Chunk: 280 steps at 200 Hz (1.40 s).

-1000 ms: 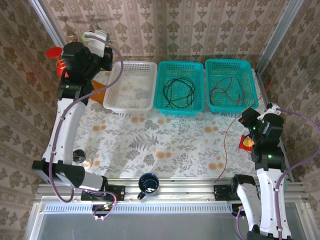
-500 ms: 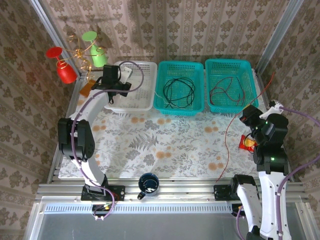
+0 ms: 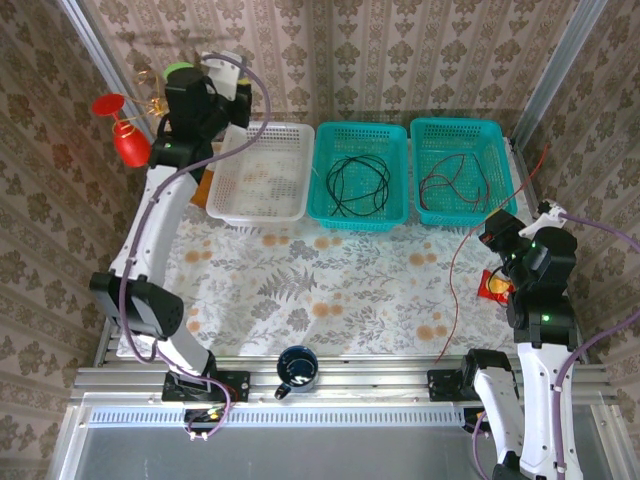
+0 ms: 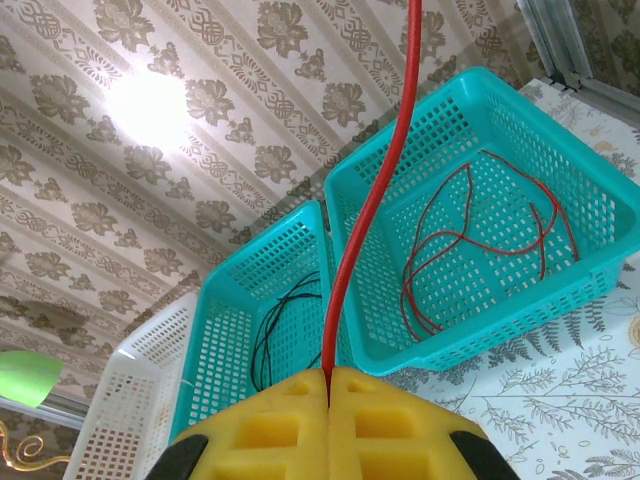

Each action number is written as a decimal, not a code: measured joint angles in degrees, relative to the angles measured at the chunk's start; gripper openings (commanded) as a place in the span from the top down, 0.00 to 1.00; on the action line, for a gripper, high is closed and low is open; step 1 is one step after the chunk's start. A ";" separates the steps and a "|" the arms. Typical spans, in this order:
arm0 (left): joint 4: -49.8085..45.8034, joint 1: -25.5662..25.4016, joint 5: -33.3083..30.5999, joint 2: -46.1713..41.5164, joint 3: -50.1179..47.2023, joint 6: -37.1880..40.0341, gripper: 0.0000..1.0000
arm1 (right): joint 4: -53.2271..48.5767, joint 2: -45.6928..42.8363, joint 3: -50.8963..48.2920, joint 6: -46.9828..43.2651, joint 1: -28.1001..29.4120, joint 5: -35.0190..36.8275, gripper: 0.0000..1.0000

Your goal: Untangle the cables

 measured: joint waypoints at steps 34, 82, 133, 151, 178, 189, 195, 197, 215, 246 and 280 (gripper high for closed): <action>0.63 0.81 -2.86 -1.40 0.44 0.26 1.00 | -0.02 0.02 0.17 0.07 0.00 -0.35 1.00; 0.55 2.34 -4.70 -1.40 -6.75 1.16 1.00 | 0.07 2.34 7.41 0.79 0.00 -2.67 1.00; -0.15 2.27 -6.45 -0.04 -16.85 3.32 1.00 | 1.09 4.76 15.87 0.90 0.00 -4.35 1.00; -0.79 2.27 -7.10 1.95 -16.87 4.11 1.00 | 1.60 5.53 17.44 0.92 0.00 -4.96 1.00; -2.54 1.99 -7.63 5.68 -16.85 4.90 1.00 | 1.99 6.27 18.40 0.92 0.00 -5.14 1.00; -4.00 1.70 -7.65 7.80 -16.55 5.07 1.00 | 2.03 6.54 18.53 0.92 0.00 -5.14 1.00; -4.79 1.49 -7.63 9.20 -16.09 5.09 1.00 | 2.03 6.71 18.64 0.92 0.00 -5.14 1.00; -4.96 1.44 -7.54 9.70 -15.87 5.11 1.00 | 2.05 6.78 18.69 0.92 0.00 -5.14 1.00; -8.22 0.70 -7.26 15.58 -12.63 5.14 1.00 | 2.12 7.30 18.93 0.92 0.00 -5.14 1.00; -15.02 0.33 -6.51 26.73 -4.74 4.33 1.00 | 2.10 7.48 18.95 0.87 0.00 -5.16 1.00; -20.33 0.42 -5.31 34.21 -0.09 2.47 1.00 | 1.66 7.37 18.95 0.48 0.00 -5.16 1.00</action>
